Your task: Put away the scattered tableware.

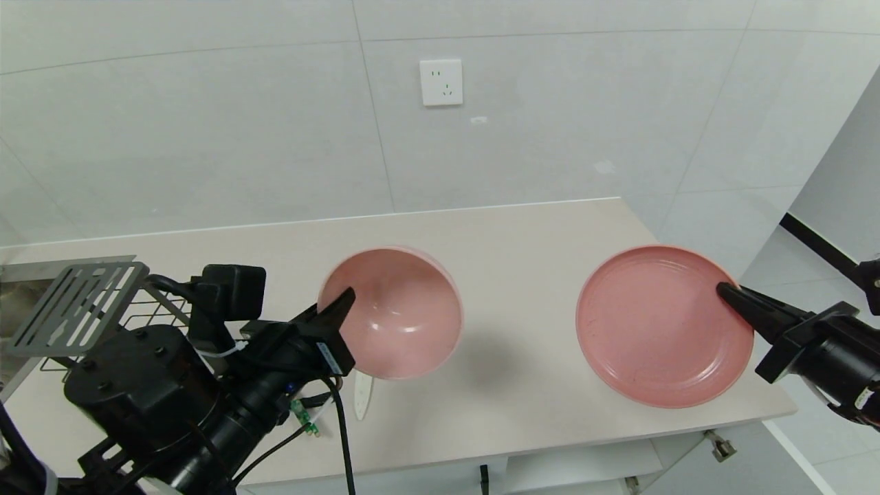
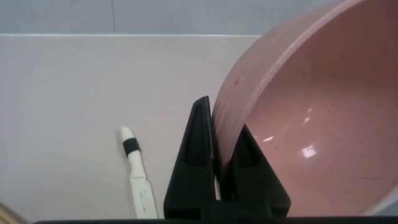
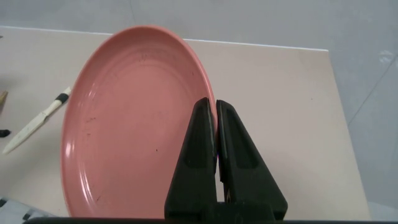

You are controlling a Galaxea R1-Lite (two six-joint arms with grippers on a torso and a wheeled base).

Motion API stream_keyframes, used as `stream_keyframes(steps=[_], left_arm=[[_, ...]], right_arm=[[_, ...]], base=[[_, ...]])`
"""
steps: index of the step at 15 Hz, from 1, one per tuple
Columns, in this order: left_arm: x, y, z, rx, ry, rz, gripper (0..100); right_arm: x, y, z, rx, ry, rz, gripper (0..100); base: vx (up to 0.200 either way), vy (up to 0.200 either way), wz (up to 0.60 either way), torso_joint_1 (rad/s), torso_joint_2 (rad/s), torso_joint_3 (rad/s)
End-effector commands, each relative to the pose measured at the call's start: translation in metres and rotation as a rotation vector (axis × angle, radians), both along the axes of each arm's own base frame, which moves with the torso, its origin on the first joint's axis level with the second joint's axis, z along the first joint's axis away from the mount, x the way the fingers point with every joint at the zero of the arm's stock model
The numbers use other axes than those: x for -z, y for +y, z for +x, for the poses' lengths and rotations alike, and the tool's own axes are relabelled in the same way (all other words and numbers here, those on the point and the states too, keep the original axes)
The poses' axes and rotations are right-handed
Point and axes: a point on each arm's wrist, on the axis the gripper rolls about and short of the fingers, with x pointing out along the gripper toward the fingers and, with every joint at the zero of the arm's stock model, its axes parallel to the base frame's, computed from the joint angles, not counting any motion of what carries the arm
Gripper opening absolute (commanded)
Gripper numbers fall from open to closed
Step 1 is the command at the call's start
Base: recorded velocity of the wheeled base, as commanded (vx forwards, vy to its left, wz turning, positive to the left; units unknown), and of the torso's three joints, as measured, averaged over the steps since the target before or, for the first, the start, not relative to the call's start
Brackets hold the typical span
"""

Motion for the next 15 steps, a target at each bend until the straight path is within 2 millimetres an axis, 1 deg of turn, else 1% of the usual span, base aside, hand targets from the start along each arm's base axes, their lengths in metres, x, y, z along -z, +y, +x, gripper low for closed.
stream_keyframes(steps=[1,4,6,8,15], left_arm=[[-0.005,-0.001,0.001,0.000,-0.023,-0.013,0],[-0.010,0.001,-0.002,0.002,-0.043,-0.014,0],[-0.008,0.001,-0.002,-0.004,-0.048,0.043,0],[-0.005,-0.001,-0.003,0.003,-0.049,0.083,0],[-0.001,0.000,-0.007,0.006,-0.033,0.100,0]], right_arm=[[-0.005,0.001,0.003,-0.002,-0.024,0.002,0],[-0.008,0.001,0.003,-0.006,-0.040,0.003,0],[-0.015,0.001,-0.003,-0.009,-0.078,0.010,0],[-0.020,0.000,-0.007,-0.007,-0.100,0.014,0],[-0.021,0.000,-0.008,-0.009,-0.109,0.015,0]], base=[[0.000,0.000,0.00,0.000,0.00,0.000],[0.000,0.000,0.00,0.000,0.00,0.000],[0.000,0.000,0.00,0.000,0.00,0.000],[-0.200,0.000,0.00,0.002,0.00,0.005],[-0.200,0.000,0.00,0.004,0.00,0.004]])
